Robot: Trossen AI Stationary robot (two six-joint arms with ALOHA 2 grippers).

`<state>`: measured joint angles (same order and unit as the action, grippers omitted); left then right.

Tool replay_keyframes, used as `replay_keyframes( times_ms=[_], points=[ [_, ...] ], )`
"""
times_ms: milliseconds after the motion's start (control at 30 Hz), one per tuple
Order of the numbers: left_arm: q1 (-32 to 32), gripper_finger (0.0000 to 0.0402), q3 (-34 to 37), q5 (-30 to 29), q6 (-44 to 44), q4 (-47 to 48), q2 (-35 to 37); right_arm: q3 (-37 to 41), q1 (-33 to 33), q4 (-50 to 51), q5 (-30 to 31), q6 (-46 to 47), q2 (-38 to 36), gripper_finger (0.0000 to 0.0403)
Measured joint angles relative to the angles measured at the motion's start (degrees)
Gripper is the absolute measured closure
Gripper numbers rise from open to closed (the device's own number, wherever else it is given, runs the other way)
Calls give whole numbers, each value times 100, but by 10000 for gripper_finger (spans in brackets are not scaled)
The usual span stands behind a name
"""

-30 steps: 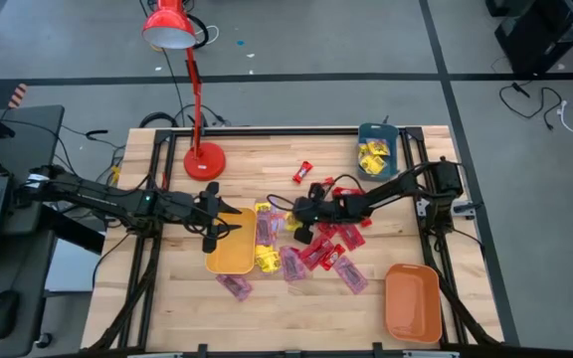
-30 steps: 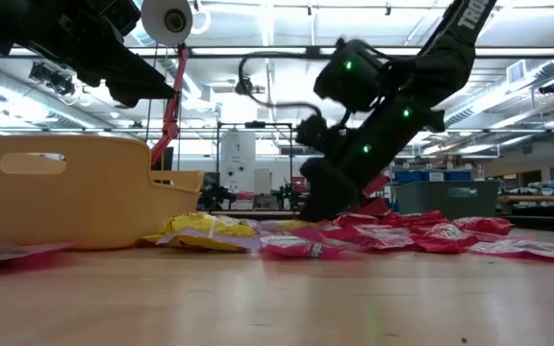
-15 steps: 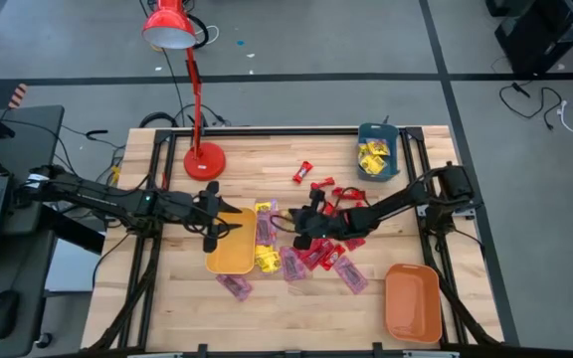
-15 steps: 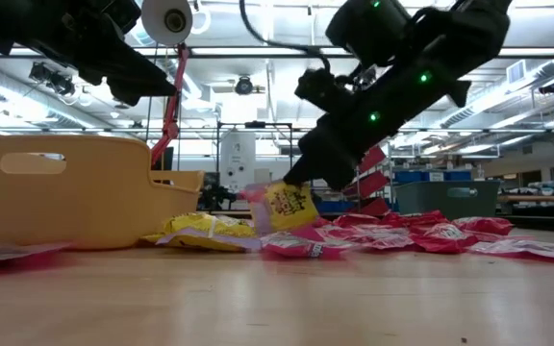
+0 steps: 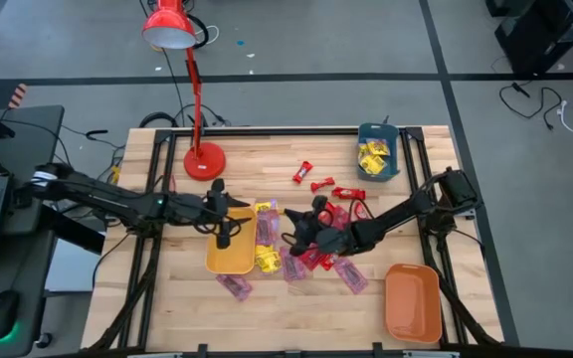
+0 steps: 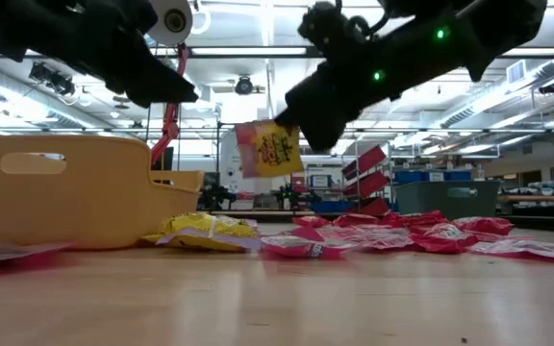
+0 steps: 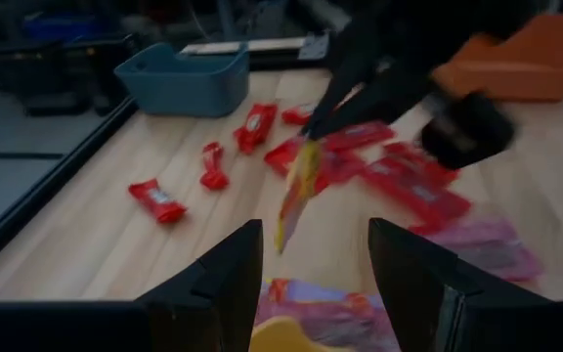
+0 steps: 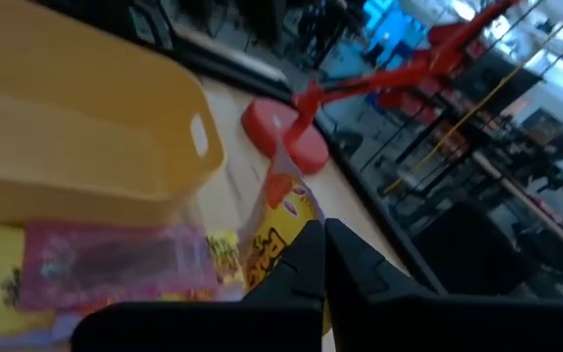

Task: Sort candy
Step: Put the yellow candy pack into the blue bin

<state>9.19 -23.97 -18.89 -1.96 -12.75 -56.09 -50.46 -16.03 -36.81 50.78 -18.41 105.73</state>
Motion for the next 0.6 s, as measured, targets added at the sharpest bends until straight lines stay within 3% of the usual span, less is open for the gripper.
replay_keyframes(
  times_ms=[233, 400, 600],
  points=[
    [0, 211, 0, 7, -17, -513, -392, 0, -129, -893, -70, -861, 0, 403],
    [-13, 211, -1, 510, -67, -1060, -681, 0, -132, -1381, -101, -1360, -2, 403],
    [-88, 211, -2, 429, -281, -1189, -804, -147, -132, -1542, -263, -1650, -2, 403]
  ],
)
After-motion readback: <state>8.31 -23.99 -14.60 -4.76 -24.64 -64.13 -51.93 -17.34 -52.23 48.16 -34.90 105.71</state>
